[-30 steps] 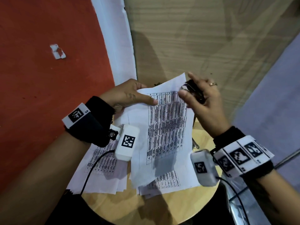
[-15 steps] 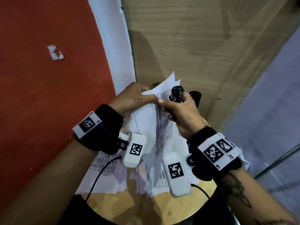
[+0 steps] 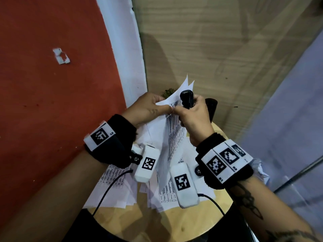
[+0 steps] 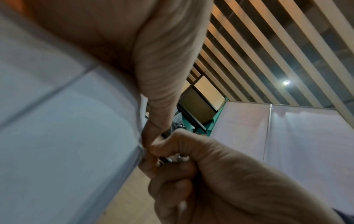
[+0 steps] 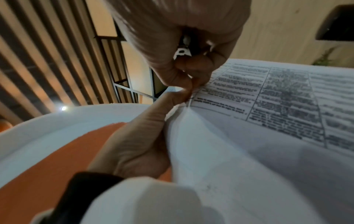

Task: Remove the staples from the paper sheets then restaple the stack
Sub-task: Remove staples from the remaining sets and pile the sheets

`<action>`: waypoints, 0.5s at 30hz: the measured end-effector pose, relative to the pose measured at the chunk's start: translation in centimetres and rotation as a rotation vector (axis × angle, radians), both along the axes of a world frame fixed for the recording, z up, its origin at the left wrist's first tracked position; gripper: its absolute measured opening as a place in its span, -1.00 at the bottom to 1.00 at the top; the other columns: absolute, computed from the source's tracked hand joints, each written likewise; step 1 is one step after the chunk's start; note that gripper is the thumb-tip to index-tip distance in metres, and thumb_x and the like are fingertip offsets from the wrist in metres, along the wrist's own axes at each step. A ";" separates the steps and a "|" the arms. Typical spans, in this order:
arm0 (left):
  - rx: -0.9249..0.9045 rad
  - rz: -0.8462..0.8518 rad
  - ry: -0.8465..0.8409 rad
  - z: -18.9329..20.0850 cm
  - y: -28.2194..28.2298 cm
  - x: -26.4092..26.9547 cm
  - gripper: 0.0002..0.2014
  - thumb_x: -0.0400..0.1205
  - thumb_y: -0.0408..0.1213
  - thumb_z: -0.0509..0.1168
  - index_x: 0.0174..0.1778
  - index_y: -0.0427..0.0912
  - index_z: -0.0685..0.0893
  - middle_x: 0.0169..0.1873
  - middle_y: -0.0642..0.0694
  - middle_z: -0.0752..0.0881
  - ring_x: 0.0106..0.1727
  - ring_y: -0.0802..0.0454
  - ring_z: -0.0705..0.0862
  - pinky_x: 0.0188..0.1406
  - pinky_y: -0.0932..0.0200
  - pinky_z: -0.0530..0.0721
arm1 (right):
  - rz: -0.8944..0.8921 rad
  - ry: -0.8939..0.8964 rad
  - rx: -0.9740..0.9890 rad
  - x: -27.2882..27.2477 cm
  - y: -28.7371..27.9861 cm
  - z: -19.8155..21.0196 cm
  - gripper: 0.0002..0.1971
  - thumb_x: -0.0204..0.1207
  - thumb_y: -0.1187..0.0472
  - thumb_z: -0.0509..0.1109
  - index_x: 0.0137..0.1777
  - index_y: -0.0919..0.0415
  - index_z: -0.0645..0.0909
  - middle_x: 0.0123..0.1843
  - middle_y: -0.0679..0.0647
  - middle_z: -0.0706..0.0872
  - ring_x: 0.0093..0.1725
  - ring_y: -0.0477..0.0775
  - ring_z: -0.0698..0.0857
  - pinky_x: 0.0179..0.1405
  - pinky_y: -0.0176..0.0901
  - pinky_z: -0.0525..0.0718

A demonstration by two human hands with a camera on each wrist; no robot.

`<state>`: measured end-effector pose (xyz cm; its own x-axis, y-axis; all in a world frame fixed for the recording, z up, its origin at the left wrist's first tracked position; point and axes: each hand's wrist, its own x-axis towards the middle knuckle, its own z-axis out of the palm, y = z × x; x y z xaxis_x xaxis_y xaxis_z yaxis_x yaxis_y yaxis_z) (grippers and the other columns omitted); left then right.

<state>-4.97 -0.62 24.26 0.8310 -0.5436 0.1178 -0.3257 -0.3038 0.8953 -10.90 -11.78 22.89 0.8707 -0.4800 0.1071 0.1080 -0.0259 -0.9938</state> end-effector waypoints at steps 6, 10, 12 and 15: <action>-0.014 0.012 -0.059 -0.8 -0.4 0.0 -0.34 0.20 0.12 0.31 -0.20 -0.53 0.63 -0.32 -0.21 0.60 -0.22 -0.02 0.56 -0.14 -0.05 0.55 | -0.064 -0.050 -0.158 0.0 -0.1 -0.7 -0.60 0.37 0.34 0.43 0.11 0.13 0.33 -0.28 -0.08 0.51 -0.29 -0.12 0.51 -0.07 -0.06 0.56; 0.057 0.005 -0.119 -1.3 -0.2 0.2 -0.34 0.27 0.19 0.29 -0.14 -0.46 0.66 -0.28 -0.40 0.70 -0.20 -0.03 0.60 -0.06 -0.31 0.66 | 0.004 0.048 -0.057 0.1 0.1 -1.0 -0.71 0.39 0.29 0.37 0.00 0.09 0.33 -0.25 0.08 0.52 -0.35 -0.03 0.51 -0.35 -0.10 0.52; 0.102 0.003 -0.212 -1.6 -0.1 0.1 -0.37 0.30 0.23 0.25 -0.17 -0.37 0.68 -0.21 -0.47 0.73 -0.23 -0.03 0.62 -0.09 -0.34 0.66 | 0.098 0.124 0.088 0.0 -0.3 -0.3 -0.84 0.47 0.40 0.26 -0.13 0.17 0.35 -0.37 0.11 0.42 -0.60 -0.14 0.39 -0.65 -0.34 0.33; 0.152 0.036 -0.324 -1.7 -0.3 0.1 -0.38 0.30 0.29 0.17 -0.21 -0.27 0.68 -0.31 -0.37 0.72 -0.31 -0.17 0.66 -0.19 -0.24 0.67 | 0.177 0.149 0.155 0.1 -1.2 0.4 -0.74 0.49 0.52 0.15 -0.35 0.21 0.33 -0.50 0.05 0.29 -0.71 -0.18 0.22 -0.75 -0.44 0.12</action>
